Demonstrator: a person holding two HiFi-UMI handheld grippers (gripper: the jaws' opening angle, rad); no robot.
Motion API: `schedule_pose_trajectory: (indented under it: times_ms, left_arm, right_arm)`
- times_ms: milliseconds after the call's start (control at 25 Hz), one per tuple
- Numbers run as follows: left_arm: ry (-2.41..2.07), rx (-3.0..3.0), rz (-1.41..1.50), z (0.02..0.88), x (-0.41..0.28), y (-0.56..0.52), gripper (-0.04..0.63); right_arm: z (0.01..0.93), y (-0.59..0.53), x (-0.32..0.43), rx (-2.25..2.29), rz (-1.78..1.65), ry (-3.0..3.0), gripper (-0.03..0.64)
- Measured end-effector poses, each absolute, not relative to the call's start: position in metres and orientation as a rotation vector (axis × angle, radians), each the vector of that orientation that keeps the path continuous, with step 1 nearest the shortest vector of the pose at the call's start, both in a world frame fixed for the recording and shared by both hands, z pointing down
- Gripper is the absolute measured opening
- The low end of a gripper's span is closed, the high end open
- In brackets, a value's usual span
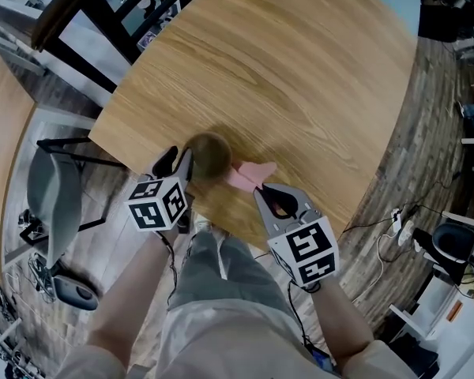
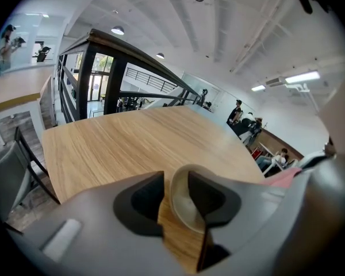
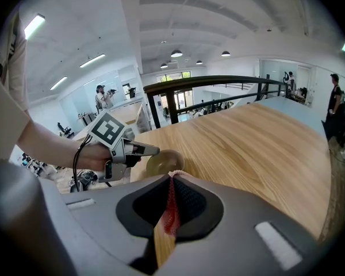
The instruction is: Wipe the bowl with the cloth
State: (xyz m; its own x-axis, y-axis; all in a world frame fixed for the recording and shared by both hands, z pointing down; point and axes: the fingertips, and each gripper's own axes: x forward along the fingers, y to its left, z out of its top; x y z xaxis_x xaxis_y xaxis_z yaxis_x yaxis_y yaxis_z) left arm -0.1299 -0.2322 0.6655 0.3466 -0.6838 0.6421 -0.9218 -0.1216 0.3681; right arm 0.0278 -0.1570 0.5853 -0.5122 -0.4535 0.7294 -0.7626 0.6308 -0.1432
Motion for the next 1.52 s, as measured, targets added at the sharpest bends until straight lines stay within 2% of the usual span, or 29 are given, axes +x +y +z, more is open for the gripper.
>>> schedule_pose_trajectory:
  times_ms: [480, 600, 840, 1520]
  left_arm:
    - [-1.471, 2.050, 0.319, 0.585, -0.123, -0.221, 0.121]
    - [-1.457, 2.046, 0.314, 0.569, -0.123, -0.213, 0.072]
    - [-1.466, 2.103, 0.275, 0.522, -0.120, -0.204, 0.058]
    - [-1.559, 2.308, 0.105, 0.357, -0.125, -0.177, 0.012]
  right_arm:
    - [0.542, -0.168, 0.039, 1.045, 0.459, -2.206, 0.014]
    - [0.525, -0.169, 0.040, 1.062, 0.413, -2.216, 0.014]
    - [0.486, -0.168, 0.043, 1.115, 0.332, -2.241, 0.014]
    - [0.322, -0.157, 0.018, 1.307, 0.058, -2.442, 0.014]
